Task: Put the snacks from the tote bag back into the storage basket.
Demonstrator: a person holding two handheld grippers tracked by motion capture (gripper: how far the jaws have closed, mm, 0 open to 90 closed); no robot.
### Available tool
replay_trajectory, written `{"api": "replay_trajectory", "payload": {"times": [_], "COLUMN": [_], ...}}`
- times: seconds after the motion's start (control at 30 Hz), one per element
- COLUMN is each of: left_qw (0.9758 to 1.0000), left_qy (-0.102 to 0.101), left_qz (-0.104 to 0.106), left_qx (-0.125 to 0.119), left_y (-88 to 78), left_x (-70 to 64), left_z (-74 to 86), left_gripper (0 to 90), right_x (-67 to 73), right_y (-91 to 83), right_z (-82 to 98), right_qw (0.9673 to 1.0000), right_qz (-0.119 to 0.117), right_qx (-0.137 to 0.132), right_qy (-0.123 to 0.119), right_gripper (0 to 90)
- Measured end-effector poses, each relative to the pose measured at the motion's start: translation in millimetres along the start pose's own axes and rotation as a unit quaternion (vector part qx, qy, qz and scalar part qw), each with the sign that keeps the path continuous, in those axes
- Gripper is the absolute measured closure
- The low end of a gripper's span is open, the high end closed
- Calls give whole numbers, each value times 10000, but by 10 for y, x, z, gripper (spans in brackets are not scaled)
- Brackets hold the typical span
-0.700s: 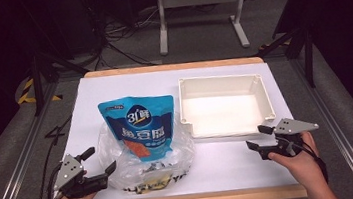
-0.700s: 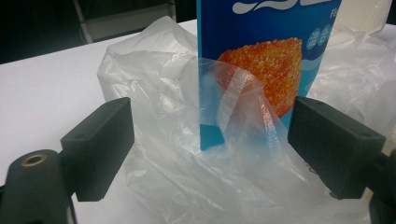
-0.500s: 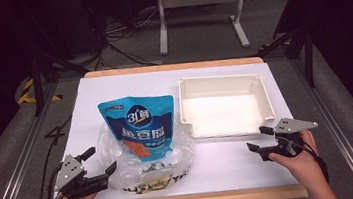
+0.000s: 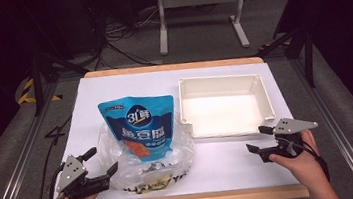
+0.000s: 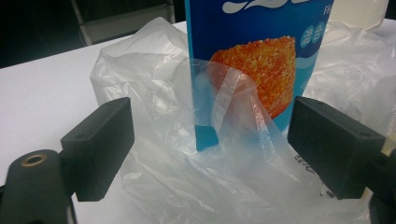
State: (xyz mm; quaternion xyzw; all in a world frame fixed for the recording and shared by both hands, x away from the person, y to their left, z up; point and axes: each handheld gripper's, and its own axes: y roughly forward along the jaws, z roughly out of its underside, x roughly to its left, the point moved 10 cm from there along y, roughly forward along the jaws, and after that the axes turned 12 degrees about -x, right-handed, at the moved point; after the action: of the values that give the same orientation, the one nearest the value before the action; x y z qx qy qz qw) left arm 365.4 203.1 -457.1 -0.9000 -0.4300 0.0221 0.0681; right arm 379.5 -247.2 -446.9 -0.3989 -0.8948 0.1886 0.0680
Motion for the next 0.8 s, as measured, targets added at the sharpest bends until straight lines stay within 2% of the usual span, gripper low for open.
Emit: {"api": "replay_trajectory", "payload": {"times": [0.23, 0.3, 0.43, 0.6, 0.8], "left_qw": [10000, 10000, 9998, 9999, 10000], "left_qy": [10, -53, -158, 10, 11], "left_qz": [-68, -61, -81, -96, -32], "left_qx": [-2, 4, 1, 28, 79], "left_y": [9, 15, 34, 42, 57], "left_x": [21, 29, 37, 8, -5], "left_z": [4, 12, 26, 21, 42], "left_gripper": [154, 157, 159, 159, 159], "right_x": [41, 63, 85, 104, 160], "right_y": [-1, -16, -14, 1, 2], "right_z": [-75, -163, -222, -303, -461], "right_qw": [9999, 9997, 9995, 9993, 9987], "right_qz": [-70, -101, -179, -255, -341], "right_qx": [-75, -164, -151, -195, -224], "right_qy": [-63, -126, -199, -189, -291], "right_gripper": [213, 206, 197, 189, 186]}}
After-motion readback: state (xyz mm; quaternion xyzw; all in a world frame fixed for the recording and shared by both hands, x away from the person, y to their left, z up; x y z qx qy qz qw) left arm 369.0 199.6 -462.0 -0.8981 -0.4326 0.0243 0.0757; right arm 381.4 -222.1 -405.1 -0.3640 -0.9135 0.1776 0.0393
